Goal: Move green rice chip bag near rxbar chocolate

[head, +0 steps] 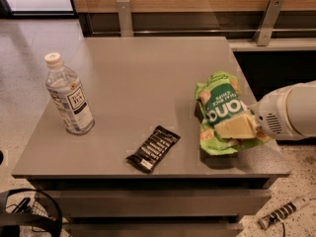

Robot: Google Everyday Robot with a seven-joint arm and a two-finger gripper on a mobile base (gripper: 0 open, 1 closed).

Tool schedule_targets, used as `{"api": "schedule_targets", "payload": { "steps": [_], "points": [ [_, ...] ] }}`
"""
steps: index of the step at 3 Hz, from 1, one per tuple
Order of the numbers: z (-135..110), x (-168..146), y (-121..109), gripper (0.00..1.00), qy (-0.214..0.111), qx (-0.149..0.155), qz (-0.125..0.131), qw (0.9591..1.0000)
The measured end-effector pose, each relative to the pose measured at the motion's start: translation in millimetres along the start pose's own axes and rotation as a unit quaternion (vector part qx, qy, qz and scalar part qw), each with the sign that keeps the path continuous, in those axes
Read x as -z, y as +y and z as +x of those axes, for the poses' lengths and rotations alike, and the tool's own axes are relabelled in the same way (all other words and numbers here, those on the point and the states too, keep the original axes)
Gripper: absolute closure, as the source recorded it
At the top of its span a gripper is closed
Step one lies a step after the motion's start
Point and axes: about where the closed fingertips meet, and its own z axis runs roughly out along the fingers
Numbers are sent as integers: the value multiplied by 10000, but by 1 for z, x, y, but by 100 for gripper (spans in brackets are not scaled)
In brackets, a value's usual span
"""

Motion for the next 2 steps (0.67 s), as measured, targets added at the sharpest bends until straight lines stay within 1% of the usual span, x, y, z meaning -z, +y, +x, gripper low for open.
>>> {"api": "schedule_targets", "payload": {
  "steps": [1, 2],
  "points": [
    [30, -19, 31, 100, 127, 94, -259, 9995],
    [34, -18, 46, 96, 187, 247, -333, 9990]
  ]
}}
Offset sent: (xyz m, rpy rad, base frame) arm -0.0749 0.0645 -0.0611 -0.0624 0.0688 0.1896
